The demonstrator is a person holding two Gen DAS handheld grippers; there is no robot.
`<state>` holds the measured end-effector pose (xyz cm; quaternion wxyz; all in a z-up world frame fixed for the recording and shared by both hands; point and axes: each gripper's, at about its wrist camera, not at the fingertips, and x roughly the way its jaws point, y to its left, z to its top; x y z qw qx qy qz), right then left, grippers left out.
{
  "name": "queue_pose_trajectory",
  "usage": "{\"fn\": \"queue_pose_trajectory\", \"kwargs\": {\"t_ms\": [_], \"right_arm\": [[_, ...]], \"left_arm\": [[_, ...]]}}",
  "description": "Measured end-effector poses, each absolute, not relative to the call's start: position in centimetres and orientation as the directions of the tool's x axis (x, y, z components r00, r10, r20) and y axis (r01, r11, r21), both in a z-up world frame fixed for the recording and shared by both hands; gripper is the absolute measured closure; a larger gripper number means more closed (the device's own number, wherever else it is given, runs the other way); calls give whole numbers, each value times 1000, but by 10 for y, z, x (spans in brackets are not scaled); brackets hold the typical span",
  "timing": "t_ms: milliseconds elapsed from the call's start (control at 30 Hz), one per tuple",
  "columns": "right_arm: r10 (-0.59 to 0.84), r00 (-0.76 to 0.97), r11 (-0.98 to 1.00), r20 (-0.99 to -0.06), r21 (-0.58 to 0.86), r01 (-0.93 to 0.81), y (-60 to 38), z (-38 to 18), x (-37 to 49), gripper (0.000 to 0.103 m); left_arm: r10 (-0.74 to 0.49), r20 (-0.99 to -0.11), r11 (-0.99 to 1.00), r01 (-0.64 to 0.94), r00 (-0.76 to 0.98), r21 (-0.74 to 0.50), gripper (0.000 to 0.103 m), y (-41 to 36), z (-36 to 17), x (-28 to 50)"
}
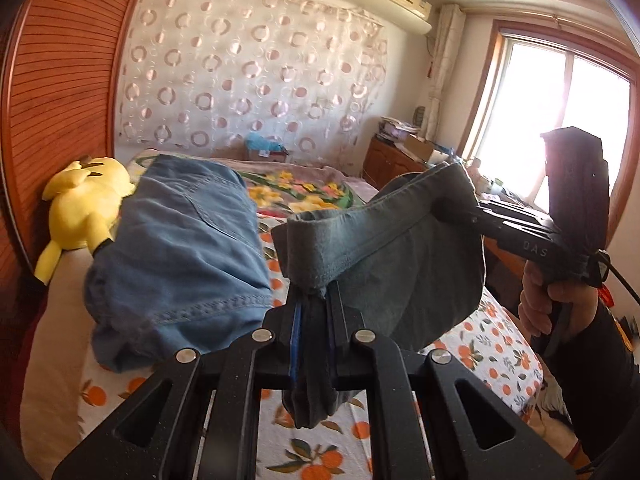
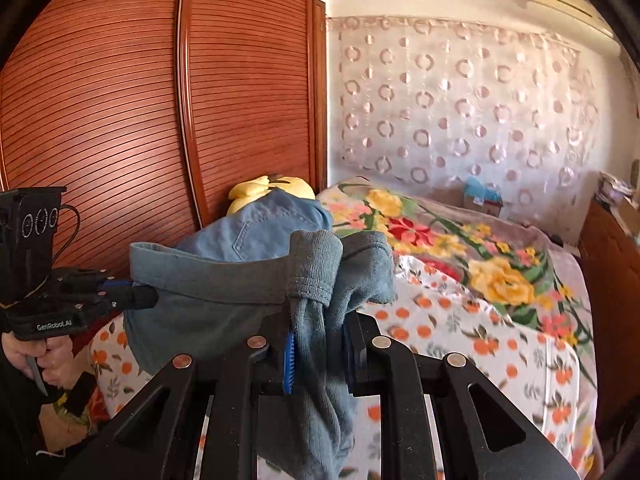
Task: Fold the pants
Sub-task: 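Lift the folded grey-blue shorts with both grippers and carry them onto the jeans pile, then lower the shorts onto the jeans and open both grippers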
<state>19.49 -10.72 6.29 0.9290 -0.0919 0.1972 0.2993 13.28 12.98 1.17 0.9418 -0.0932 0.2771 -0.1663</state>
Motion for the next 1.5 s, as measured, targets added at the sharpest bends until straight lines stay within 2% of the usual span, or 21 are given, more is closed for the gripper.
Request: {"fn": "queue_pose_trajectory", "kwargs": {"t_ms": [867,1200,1233,1367,1400,1500], "right_arm": [[596,573,573,-563,-201,-794,27,81,405,85],[620,478,499,-622,-156,-852,78,65,465,84],[625,472,502,-622,-143,-853,79,64,467,83],[635,494,549,-594,-102,-829,71,66,472,65],[633,508,568,-584,-96,-818,67,68,471,64],[637,547,610,-543,-80,-789,46,75,464,63]], "left_arm": [[-260,-511,929,68,819,-364,92,219,5,195],[-214,-561,931,-6,799,-365,92,235,-16,199],[-213,-563,931,-10,799,-365,92,235,-17,198],[-206,-574,929,-27,793,-370,88,238,-19,195],[-199,-577,930,-33,792,-366,87,238,-18,194],[-160,-581,940,-56,798,-336,74,239,-12,190]]}}
